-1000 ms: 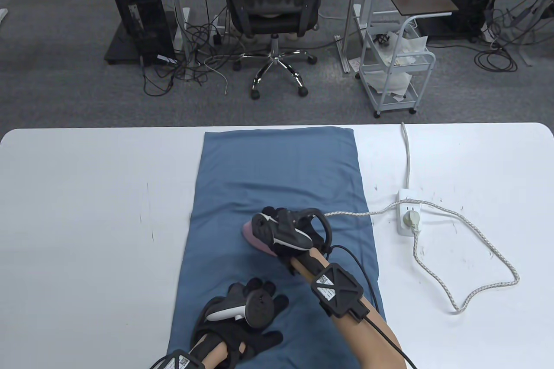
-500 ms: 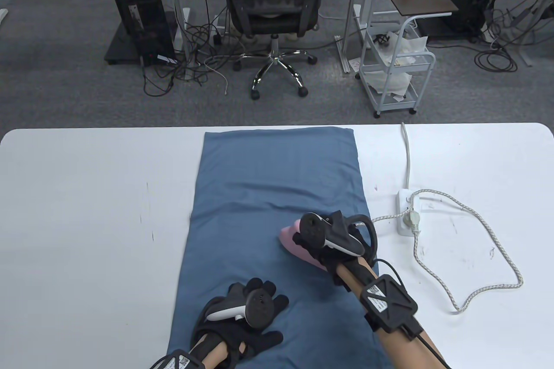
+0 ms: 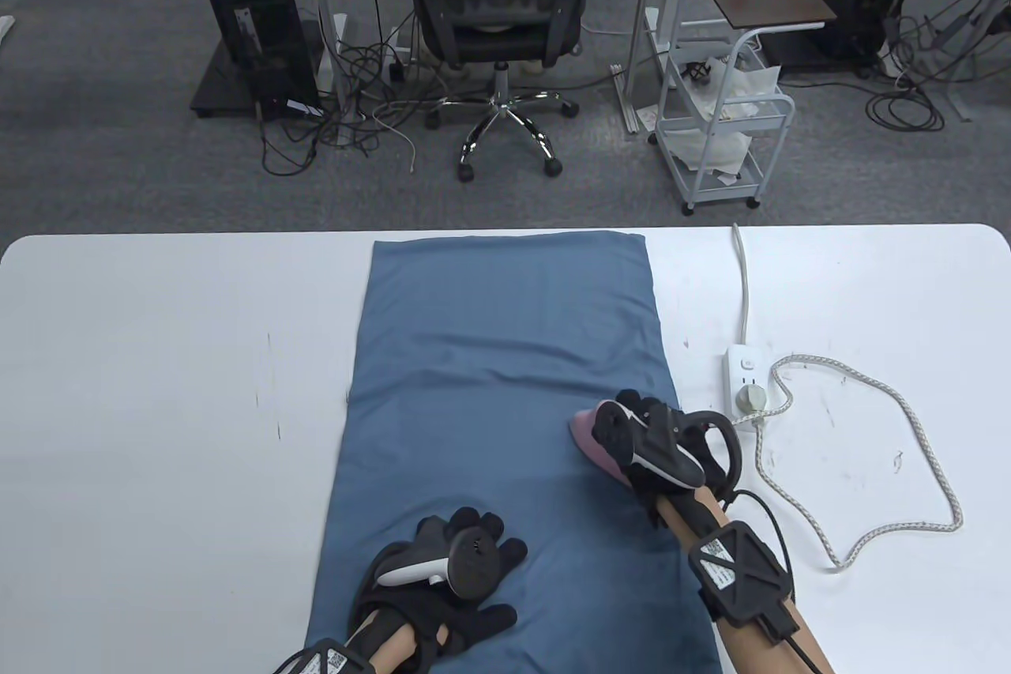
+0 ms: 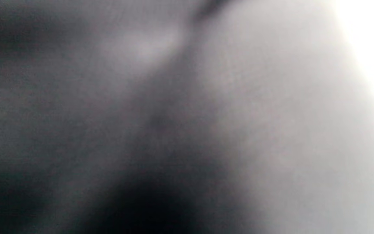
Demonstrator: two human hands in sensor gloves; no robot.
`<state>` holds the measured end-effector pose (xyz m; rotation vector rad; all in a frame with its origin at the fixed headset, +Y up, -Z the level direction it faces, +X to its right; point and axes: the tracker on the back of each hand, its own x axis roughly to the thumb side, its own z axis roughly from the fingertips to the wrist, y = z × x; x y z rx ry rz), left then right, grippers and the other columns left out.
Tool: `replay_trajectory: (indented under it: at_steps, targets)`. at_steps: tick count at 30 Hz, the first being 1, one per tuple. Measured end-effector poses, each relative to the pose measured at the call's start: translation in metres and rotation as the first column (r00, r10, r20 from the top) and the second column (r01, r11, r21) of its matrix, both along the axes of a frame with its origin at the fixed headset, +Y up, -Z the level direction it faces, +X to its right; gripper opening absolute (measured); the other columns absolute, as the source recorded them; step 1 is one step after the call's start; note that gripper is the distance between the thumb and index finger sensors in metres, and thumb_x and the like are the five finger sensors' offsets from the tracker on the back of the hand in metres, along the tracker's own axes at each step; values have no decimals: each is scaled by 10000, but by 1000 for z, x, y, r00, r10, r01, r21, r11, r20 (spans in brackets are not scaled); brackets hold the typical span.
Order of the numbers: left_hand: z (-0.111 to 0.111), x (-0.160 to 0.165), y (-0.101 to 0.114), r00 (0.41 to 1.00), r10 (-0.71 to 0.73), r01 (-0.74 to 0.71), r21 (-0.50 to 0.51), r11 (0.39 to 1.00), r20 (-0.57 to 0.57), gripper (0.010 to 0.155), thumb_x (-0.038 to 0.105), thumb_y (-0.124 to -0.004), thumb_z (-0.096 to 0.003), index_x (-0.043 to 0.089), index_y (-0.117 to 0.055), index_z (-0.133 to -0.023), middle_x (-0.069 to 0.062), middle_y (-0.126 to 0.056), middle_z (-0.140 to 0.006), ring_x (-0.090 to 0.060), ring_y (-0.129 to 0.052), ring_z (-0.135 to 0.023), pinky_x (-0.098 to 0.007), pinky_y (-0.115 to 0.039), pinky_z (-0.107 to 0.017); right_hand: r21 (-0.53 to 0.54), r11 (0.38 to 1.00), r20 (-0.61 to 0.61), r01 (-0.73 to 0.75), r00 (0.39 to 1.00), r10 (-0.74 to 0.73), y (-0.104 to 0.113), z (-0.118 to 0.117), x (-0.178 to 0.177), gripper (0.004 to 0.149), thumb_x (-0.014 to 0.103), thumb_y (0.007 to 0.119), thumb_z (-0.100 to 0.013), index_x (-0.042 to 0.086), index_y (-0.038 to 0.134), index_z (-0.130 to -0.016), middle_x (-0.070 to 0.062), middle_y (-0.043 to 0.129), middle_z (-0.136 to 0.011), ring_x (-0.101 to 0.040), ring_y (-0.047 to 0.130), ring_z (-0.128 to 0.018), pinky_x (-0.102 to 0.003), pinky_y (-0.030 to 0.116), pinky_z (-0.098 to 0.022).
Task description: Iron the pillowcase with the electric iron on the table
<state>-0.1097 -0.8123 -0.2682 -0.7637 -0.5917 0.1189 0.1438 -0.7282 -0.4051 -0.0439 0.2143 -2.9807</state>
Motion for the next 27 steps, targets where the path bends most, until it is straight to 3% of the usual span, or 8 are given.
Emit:
replay_trajectory:
  at_steps: [5,10,14,20,24,27]
  targets:
    - [0,0,0,1000,1,-1,-1,1000,0,787,667,-445,-503,423,112,-1003,34,297,-1018,-306,307,-932,-648,121,-608,-51,997,138,56,989,-49,2,-20,8,635,567,677,-449,139,709,-917,16,930,-526,-91,947,-305,-396,885,-398]
    - [0,0,0,1000,0,0,0,1000,1,787,667,-445,-503,422,111,-1003,34,296,-1018,-306,305,-933,-649,120,-610,-91,977,148,194,973,-179,9,-15,17,623,573,700,-446,167,705,-919,40,929,-556,-77,964,-342,-381,891,-430]
    - [0,0,0,1000,1,-1,-3,1000,2,788,666,-446,-502,422,111,-1002,33,298,-1017,-307,307,-931,-649,121,-607,-25,912,44,410,911,-409,29,11,25,619,563,715,-451,150,722,-913,24,938,-545,-91,967,-329,-392,891,-417]
    - [-1,1,1,1000,-7,7,-6,1000,7,787,666,-444,-503,419,115,-999,29,300,-1013,-312,307,-928,-653,120,-605,42,914,-102,405,911,-399,63,48,28,621,568,712,-457,154,725,-920,26,942,-550,-88,969,-333,-390,892,-419]
    - [-2,6,8,998,-58,58,-4,998,5,787,652,-464,-510,411,96,-1008,15,273,-1029,-336,269,-951,-672,64,-639,30,883,-145,468,877,-459,69,55,32,622,567,719,-458,153,727,-922,23,944,-553,-91,970,-337,-393,892,-420]
    - [-6,14,22,996,-88,87,56,995,9,774,643,-479,-511,380,-10,-1067,-45,149,-1108,-400,115,-1036,-693,-74,-720,7,850,-163,526,840,-518,70,54,36,620,565,721,-462,151,729,-923,20,944,-556,-94,971,-337,-395,891,-420]
